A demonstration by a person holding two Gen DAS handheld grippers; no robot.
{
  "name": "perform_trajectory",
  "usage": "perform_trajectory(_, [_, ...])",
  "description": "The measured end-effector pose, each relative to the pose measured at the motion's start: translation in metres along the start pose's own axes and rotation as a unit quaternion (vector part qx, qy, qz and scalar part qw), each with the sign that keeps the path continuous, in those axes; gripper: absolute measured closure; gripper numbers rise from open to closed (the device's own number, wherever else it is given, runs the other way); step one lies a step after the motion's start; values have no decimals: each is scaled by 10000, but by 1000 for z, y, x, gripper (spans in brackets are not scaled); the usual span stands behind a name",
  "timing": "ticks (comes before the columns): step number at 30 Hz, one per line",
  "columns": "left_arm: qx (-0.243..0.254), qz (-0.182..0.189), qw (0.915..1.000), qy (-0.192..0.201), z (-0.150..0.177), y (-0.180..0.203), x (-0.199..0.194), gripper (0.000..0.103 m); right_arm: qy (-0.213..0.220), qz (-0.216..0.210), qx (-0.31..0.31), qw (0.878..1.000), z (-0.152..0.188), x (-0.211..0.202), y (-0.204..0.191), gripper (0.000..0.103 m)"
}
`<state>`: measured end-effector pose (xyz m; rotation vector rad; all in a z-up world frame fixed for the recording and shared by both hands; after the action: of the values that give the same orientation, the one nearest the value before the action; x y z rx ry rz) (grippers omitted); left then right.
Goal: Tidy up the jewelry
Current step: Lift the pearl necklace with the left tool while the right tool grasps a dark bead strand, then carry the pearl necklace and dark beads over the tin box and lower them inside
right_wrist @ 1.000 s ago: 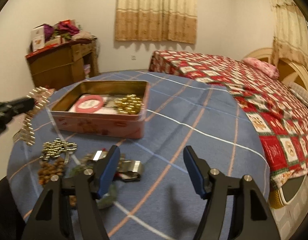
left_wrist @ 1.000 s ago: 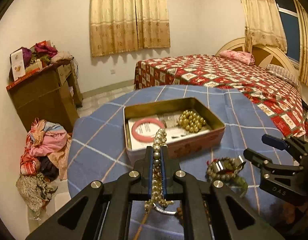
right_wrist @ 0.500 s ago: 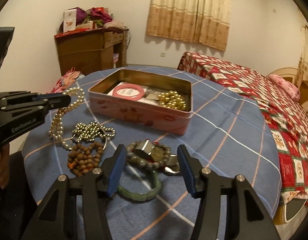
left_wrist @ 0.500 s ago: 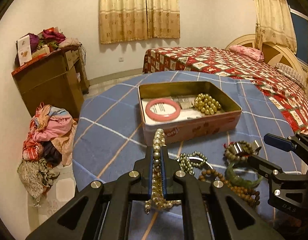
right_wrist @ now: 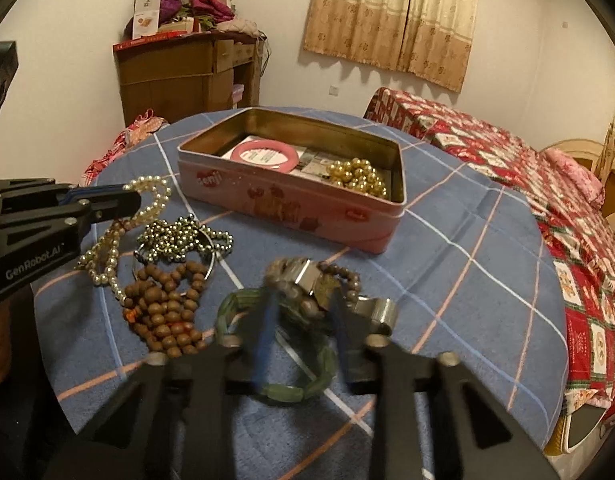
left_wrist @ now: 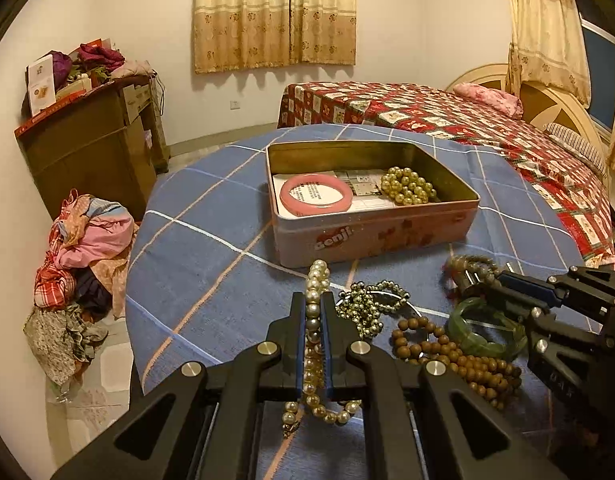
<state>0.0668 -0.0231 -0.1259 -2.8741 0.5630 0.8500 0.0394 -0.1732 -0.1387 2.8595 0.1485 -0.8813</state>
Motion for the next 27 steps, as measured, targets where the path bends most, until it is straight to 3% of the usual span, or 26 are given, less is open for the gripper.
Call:
perform_trajectory(10, [25,22,10000,13,-4,2,-3,97,235,-57,236,9994,-5,-9,5,92])
perform_trajectory(27, [79,-26,9998,183,-21,5,-13,97,707,243,319,9967,-19,-25,11,92])
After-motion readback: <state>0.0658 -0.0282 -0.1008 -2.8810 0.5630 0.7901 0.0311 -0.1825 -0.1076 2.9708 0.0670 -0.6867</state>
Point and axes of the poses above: each gripper's, at about its wrist camera, not at the fingertips, and x roughly the way its jaws point, y to its right, z to its underside, the point moved 2 cm from there along x, roughly the way its jaws point, and after that the axes turned 8 degrees about y, right-handed, at the moved point
